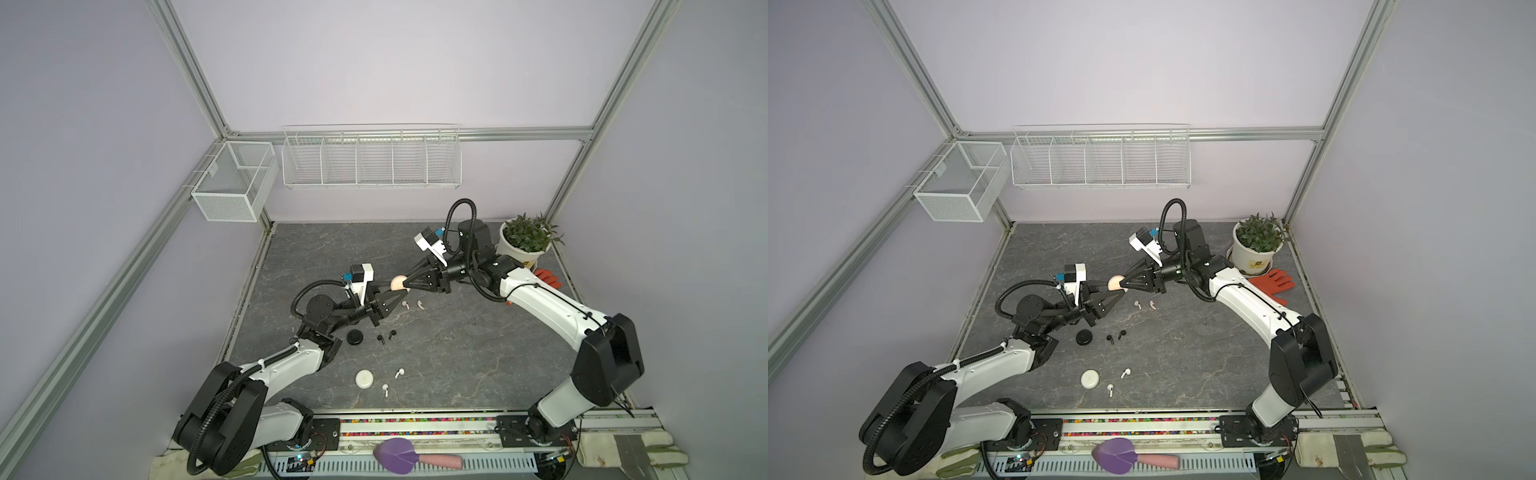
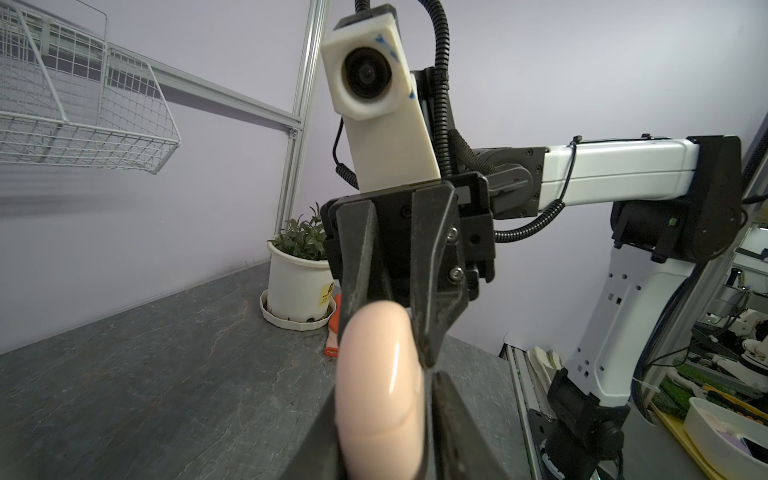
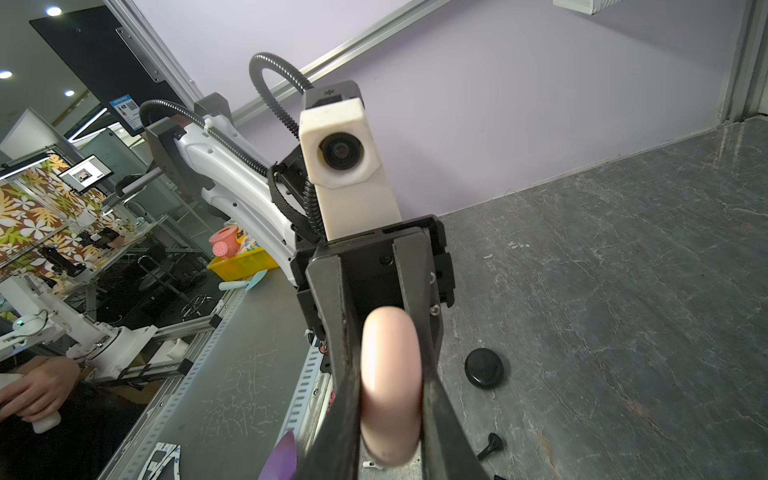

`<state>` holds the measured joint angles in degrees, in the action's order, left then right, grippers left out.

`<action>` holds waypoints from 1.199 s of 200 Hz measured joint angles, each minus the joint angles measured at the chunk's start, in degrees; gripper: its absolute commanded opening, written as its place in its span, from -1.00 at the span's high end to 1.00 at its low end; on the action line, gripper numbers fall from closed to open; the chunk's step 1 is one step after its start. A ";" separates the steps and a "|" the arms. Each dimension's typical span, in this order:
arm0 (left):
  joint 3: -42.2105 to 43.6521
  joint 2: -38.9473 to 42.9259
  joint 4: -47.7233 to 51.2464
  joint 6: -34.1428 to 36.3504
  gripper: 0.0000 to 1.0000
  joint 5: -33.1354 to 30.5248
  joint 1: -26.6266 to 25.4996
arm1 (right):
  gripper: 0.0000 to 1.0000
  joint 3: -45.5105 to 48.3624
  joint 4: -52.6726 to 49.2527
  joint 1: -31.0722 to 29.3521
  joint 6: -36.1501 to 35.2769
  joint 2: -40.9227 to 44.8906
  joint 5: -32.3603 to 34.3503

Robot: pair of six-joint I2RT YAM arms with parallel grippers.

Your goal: Insert the wireless bluetooth earbuds into the charging case

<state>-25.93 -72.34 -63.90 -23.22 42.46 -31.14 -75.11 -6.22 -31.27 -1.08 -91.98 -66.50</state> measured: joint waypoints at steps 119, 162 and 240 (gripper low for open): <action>0.00 0.37 -0.55 0.37 1.00 1.36 -0.39 | -0.48 -7.56 -12.04 -0.44 -7.58 0.13 7.93; 0.00 1.20 1.07 2.64 1.00 2.95 -0.39 | -0.40 -8.68 -19.78 -1.60 -21.55 8.28 21.97; 0.00 3.48 6.97 7.96 1.00 4.61 -0.39 | -0.35 -7.98 -24.15 -9.27 -37.13 13.57 39.93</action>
<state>-25.93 -68.86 -56.93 -15.27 47.07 -31.53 -83.09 -30.37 -40.53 -38.22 -78.41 -26.57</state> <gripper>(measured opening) 0.209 0.679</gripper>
